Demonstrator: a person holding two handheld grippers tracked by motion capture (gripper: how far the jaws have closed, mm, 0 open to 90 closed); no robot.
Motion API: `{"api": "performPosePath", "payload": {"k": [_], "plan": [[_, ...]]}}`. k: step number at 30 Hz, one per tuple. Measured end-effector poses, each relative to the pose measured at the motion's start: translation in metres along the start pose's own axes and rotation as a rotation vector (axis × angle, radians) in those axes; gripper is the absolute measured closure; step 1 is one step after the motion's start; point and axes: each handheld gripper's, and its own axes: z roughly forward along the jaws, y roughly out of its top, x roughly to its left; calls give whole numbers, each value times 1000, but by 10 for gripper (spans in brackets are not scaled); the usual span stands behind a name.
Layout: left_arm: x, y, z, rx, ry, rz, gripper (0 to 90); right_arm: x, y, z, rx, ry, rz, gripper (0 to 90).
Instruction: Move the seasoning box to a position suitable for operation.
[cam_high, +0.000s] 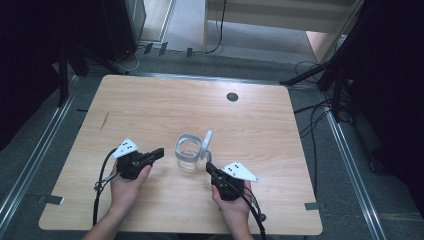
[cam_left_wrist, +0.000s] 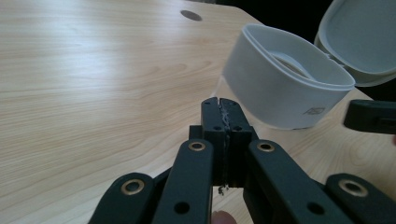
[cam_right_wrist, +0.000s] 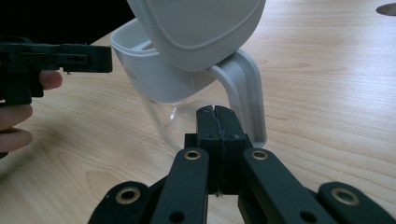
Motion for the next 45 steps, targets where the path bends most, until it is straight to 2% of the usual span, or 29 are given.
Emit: {"api": "performPosePath", "payload": {"k": [3, 5, 12, 13, 16, 19, 21, 24, 26, 27, 29, 30, 31, 33, 34, 36, 37, 38, 40, 43, 45], "plan": [[-3, 1, 7, 9, -9, 5, 900, -2, 0, 5, 9, -15, 1, 900], [-4, 1, 13, 4, -18, -12, 900, -8, 0, 8, 7, -36, 16, 900], [-4, 2, 25, 22, -17, -13, 900, -21, 6, 12, 2, -63, 28, 900], [-3, 4, 29, 18, -16, -15, 900, -26, 10, 16, 5, -62, 31, 900], [-1, 7, 32, 14, -5, -19, 890, -30, 15, 21, 3, -66, 36, 900], [5, 13, 36, 11, -6, -37, 887, -29, 17, 18, -16, -78, 49, 900], [8, 17, 39, 5, -19, -43, 889, -26, 14, 13, -27, -72, 66, 900], [11, 21, 44, 4, -29, -34, 892, -12, 6, 8, -24, -58, 22, 900], [13, 24, 49, -1, -31, -38, 894, -2, 2, 6, -19, -37, 11, 900], [15, 25, 51, -7, -41, -44, 898, 8, 1, 8, -13, -12, 7, 900], [18, 28, 55, -3, -61, -41, 900, 13, 1, 9, -14, -1, 7, 900], [22, 31, 59, -1, -94, -44, 899, 20, 1, 12, -12, 21, 2, 900], [22, 31, 59, -1, -94, -44, 899, 23, 2, 13, -10, 24, 6, 900], [25, 35, 63, -2, -124, -41, 899, 25, 2, 15, -11, 29, 6, 900], [28, 38, 66, 5, -143, -18, 899, 29, 4, 18, -14, 35, 5, 900], [29, 39, 68, 3, -152, -18, 900, 33, 6, 19, -17, 38, 0, 900], [33, 41, 72, 12, -189, -10, 900, 34, 6, 20, -18, 38, -6, 900], [33, 41, 72, 12, -189, -10, 900, 34, 6, 20, -18, 38, -6, 900], [34, 44, 77, 26, -227, 14, 900, 37, 8, 20, -20, 32, -13, 900], [34, 46, 79, 36, -243, 53, 900, 38, 9, 21, -17, 24, -12, 900], [34, 46, 80, 32, -250, 61, 900, 36, 9, 22, -7, 15, -3, 900]]}}
